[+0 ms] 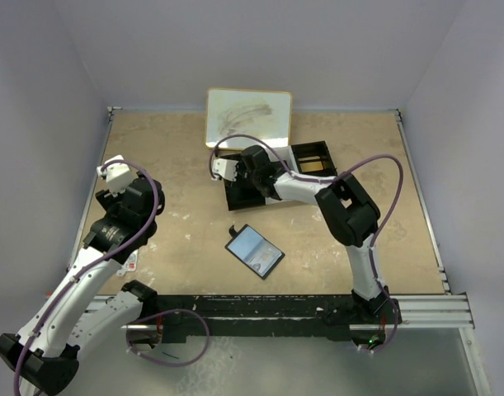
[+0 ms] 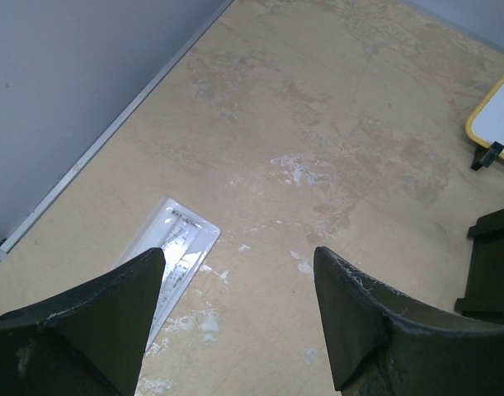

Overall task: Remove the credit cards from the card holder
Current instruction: Place the credit card in the storage box.

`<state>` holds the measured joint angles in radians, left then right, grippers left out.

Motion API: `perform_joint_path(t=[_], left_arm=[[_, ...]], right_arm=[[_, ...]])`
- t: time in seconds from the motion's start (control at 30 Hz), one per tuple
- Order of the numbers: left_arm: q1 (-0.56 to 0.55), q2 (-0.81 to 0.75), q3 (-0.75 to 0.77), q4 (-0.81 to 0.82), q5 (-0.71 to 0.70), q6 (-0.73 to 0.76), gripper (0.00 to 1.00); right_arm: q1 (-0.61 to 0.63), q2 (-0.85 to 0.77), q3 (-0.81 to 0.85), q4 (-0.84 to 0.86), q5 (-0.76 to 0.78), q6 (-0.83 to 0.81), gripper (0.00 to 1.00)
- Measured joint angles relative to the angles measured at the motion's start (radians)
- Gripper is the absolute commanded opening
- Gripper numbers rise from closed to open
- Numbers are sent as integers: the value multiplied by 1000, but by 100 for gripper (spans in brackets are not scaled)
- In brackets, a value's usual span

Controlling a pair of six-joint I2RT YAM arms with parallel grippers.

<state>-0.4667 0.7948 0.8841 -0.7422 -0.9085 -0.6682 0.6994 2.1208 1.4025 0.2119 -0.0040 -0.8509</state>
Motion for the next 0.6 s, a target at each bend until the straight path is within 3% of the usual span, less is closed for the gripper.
perform_joint_path(t=[0.17,0.33,0.47,0.6], left_arm=[[0,0,0,0,0,0,70],[0,0,0,0,0,0,70],[0,-2,0,0,1,-1,70],[0,-8,0,-1,3,-1,70]], right_arm=[[-10,-56,0,-43,-33,62,50],[-19,-137,-21,-40,-43,187,41],[-22,-207,-32,-41,-28,473,24],[-21,-234,-26,-82,-20,767,20]])
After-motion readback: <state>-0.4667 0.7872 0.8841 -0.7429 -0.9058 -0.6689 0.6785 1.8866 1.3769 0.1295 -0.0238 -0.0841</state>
